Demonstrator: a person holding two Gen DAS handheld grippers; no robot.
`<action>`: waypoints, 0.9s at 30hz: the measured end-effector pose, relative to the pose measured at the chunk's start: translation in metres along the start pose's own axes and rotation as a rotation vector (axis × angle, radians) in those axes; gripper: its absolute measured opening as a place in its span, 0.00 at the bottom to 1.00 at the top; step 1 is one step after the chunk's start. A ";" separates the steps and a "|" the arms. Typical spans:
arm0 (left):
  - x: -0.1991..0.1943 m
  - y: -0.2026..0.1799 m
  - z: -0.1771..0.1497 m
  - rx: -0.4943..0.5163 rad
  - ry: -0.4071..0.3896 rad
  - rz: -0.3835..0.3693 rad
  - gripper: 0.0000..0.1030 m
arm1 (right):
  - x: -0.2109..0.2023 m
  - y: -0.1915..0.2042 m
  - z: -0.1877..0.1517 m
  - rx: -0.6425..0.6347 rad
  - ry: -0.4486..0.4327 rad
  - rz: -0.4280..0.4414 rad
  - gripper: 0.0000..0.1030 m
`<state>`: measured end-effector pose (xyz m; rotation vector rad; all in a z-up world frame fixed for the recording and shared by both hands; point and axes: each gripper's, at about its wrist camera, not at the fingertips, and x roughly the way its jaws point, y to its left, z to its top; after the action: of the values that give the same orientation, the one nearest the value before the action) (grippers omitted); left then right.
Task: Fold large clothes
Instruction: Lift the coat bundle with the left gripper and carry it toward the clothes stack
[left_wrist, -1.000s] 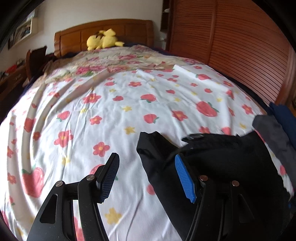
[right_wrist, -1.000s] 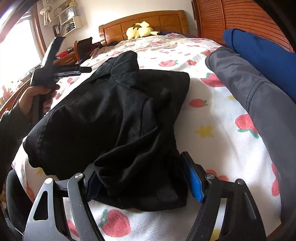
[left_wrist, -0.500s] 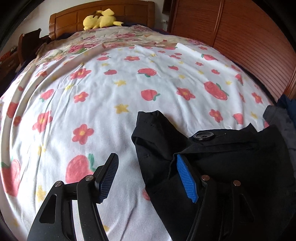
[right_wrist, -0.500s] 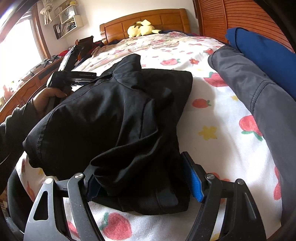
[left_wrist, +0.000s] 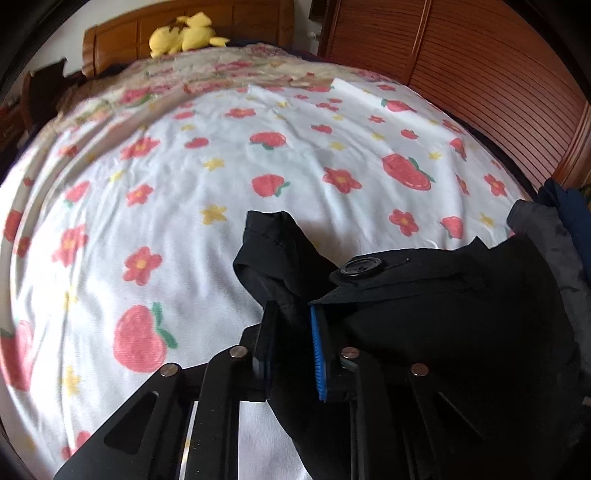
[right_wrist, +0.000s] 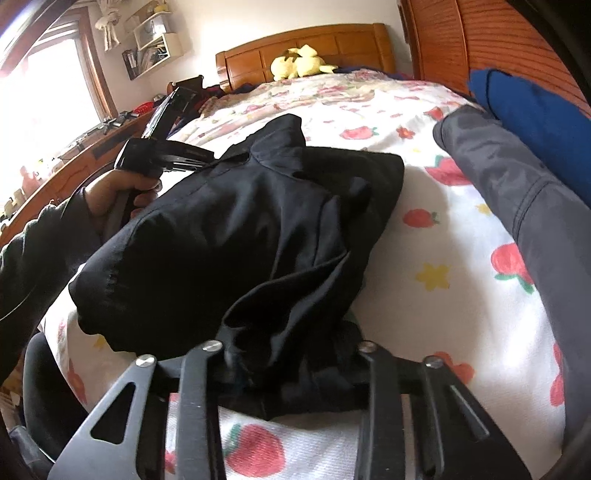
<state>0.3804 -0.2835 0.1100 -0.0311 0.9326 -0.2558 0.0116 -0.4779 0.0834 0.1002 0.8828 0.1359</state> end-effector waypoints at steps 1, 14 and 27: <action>-0.005 -0.001 -0.001 0.002 -0.013 0.010 0.14 | -0.002 0.000 0.001 0.000 -0.009 -0.001 0.26; -0.088 -0.008 -0.018 -0.001 -0.151 0.045 0.12 | -0.035 0.005 0.014 0.026 -0.177 0.017 0.15; -0.179 -0.032 -0.028 0.017 -0.293 0.068 0.12 | -0.084 0.017 0.058 -0.104 -0.302 -0.019 0.12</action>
<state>0.2497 -0.2710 0.2394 -0.0207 0.6389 -0.1898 0.0027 -0.4758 0.1861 0.0147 0.5740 0.1443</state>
